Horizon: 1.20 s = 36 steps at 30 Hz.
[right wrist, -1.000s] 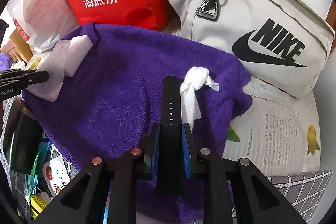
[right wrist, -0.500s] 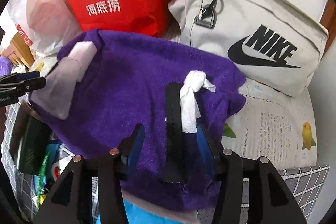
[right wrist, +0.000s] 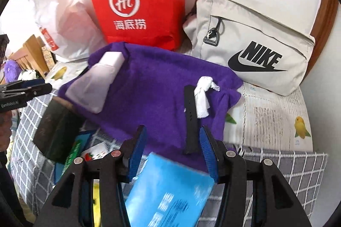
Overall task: Organize soft objects
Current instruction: 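Withdraw both grippers from the towel toward the items on the sheet, then grasp the yellow Adidas pouch with the right gripper while the left approaches the white glove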
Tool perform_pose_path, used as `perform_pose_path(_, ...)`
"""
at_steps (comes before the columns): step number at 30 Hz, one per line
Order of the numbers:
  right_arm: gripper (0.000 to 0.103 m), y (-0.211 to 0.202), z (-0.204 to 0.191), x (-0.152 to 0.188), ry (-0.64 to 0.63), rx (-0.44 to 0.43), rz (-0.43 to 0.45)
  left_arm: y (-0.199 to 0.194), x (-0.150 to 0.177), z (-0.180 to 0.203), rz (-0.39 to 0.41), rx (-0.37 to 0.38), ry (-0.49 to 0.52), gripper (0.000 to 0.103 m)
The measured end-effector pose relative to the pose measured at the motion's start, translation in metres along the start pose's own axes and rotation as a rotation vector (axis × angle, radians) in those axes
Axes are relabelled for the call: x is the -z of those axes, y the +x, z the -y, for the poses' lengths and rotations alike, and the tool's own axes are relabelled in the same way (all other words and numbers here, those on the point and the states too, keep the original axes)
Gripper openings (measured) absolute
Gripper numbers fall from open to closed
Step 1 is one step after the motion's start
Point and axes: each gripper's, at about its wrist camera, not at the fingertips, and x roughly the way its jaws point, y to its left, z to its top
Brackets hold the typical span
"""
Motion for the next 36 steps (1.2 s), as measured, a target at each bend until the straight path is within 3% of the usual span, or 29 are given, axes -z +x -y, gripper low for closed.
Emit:
perform_pose_path(10,0.056,-0.034,-0.038,0.063,-0.031,-0.071,-0.003,-0.032,0.05,0.012,0.006,0.038,-0.005,0.057)
perform_pose_path(19,0.058,-0.032,-0.083,0.106,-0.064,-0.185,-0.071,-0.046,0.092,0.014,0.004,0.071,-0.023,0.057)
perform_pose_path(21,0.064,-0.028,-0.091,0.111,-0.072,-0.194,-0.082,-0.047,0.1,0.013,0.002,0.081,-0.025,0.057)
perform_pose_path(33,0.081,0.003,-0.111,0.117,-0.047,-0.141,-0.127,-0.041,0.132,-0.003,-0.026,0.115,-0.07,0.057)
perform_pose_path(36,0.082,0.01,-0.12,0.119,-0.087,-0.093,-0.141,-0.039,0.134,-0.005,-0.03,0.127,-0.08,0.057)
